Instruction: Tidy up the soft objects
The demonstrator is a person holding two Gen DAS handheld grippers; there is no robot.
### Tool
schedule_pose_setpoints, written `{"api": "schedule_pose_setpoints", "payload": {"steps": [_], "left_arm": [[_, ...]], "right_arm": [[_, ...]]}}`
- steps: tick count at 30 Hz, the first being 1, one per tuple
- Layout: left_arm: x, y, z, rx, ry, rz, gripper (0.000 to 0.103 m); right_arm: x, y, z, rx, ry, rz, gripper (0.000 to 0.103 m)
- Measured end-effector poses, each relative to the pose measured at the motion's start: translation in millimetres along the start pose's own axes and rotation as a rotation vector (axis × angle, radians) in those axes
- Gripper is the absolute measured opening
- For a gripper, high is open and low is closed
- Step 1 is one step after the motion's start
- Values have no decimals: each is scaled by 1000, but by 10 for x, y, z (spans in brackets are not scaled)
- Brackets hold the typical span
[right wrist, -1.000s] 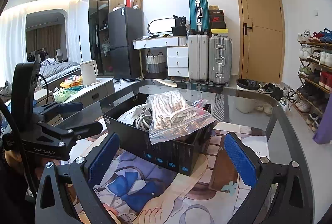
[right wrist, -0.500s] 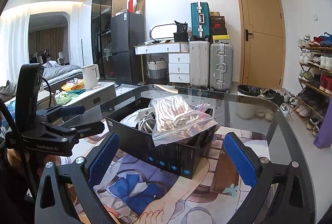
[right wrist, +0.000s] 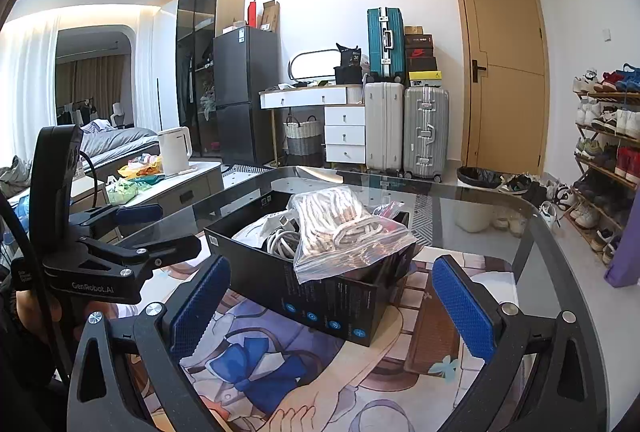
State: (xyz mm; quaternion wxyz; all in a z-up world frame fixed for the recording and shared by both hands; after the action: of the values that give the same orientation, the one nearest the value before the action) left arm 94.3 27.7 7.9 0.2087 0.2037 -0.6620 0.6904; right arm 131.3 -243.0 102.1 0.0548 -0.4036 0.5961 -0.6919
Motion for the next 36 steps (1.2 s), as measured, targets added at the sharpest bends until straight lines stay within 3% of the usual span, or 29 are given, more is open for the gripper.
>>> {"api": "schedule_pose_setpoints", "payload": {"steps": [36], "left_arm": [[19,19,39,-6,3,14,103]], "right_arm": [[-4,8,-3,-1,0,0,102]]}}
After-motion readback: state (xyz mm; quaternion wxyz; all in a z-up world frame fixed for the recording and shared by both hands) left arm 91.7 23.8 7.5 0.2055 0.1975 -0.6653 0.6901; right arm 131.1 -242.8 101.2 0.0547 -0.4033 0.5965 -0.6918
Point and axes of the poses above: each gripper's, at about its wrist camera, not at the fingertips, and x roughly against the way its jaws point, z to its right, y to its underside, the point moved 4 cm from there along -x, roughly the way its jaws point, and after that the axes turned 7 degrees about -z, right-handed, at the moved point
